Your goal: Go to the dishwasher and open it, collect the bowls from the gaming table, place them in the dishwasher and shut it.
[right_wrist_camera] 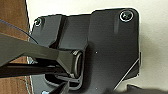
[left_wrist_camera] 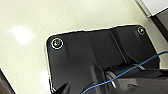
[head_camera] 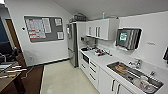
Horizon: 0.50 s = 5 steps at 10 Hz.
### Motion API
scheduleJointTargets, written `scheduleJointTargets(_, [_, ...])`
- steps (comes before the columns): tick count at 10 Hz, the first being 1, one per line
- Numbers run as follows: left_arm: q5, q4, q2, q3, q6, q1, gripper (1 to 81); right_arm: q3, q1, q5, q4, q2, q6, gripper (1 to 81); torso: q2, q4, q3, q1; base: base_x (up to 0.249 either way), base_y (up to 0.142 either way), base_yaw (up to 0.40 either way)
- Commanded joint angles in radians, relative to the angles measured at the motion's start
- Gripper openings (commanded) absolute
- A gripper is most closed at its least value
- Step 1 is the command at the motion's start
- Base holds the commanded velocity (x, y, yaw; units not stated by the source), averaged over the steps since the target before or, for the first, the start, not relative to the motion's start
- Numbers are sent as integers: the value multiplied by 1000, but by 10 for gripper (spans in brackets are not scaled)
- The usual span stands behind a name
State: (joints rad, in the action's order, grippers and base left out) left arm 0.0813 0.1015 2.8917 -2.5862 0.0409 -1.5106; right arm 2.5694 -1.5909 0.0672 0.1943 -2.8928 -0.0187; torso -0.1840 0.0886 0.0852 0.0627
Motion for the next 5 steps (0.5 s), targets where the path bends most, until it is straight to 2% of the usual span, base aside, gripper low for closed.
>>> scheduleJointTargets(1, [-44, -3, -9, 3, -3, 57, 811, 1, 53, -43, -32, 21, 17, 811, 0, 0, 0, 0, 0, 0, 371])
scheduleJointTargets(5, [-43, 1, -11, -2, -4, 57, 811, 3, 54, -46, -33, 25, 17, 811, 0, 0, 0, 0, 0, 0, 371])
